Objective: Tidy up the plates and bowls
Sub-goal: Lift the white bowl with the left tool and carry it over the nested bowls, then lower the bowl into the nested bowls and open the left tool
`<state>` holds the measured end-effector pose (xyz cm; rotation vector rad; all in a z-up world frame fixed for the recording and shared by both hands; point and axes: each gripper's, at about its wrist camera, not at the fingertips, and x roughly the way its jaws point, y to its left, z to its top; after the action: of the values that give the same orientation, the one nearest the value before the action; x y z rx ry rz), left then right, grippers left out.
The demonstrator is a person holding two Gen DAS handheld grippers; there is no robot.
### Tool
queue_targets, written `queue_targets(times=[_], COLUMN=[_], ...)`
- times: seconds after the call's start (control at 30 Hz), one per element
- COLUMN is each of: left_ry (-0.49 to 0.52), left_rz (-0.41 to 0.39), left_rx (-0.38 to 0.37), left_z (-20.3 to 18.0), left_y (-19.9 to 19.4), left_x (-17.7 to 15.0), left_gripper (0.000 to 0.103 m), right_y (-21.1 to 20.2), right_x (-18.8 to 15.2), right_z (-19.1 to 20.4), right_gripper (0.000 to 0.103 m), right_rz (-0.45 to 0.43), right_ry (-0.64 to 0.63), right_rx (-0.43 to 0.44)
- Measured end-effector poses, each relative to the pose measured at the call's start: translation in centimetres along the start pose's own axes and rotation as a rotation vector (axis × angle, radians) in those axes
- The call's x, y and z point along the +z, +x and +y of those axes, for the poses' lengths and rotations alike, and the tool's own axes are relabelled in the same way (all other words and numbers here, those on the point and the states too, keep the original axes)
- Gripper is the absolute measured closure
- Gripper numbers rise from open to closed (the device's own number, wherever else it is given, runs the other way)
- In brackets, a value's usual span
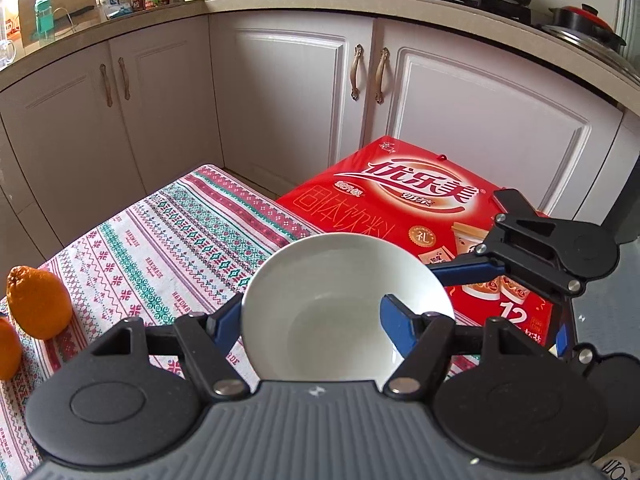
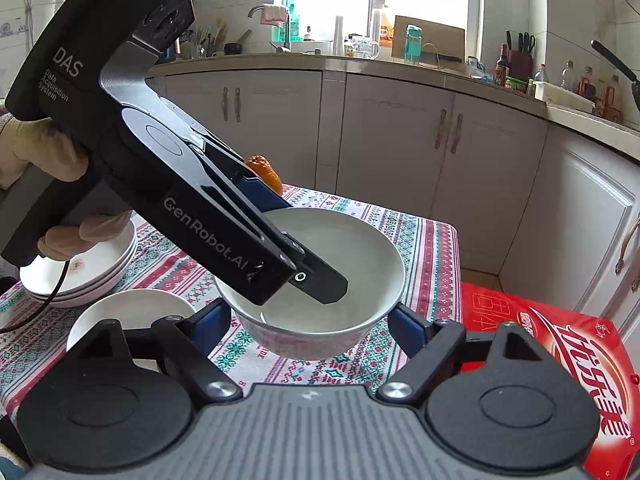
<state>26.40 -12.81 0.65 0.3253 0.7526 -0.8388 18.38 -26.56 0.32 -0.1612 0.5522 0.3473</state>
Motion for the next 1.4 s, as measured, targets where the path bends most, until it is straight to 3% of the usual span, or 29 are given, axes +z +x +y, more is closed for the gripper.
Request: queue_targets(times=[0.33, 0.7, 0.97, 1.4], left_ry=[-0.031, -0.100, -0.144, -0.189], left_rz=[-0.035, -0.056, -0.042, -0.033], left_rx=[0.044, 0.098, 0.123, 0.101], left_z=[-0.8, -0.2, 0.2, 0.3], left_y=[-4.1, -7.4, -8.0, -6.7], left_x=[-2.6, -5.8, -7.9, -9.5], left_gripper=[0.032, 0.032, 0.032, 0.032], right_y=[-2.7, -3.0, -2.3, -1.7], right_x=[0.4, 0.3, -0.1, -1.4], right_z=[3.7, 6.8, 8.4, 8.7], right_gripper=[0.014, 0.014, 0.014, 0.014], right_rz=[-0.020, -0.016, 0.005, 0.053], right_ry=[-0.046, -0.082, -0.094, -0.085], right_rx=[0.037, 0.114, 0.165, 0.175])
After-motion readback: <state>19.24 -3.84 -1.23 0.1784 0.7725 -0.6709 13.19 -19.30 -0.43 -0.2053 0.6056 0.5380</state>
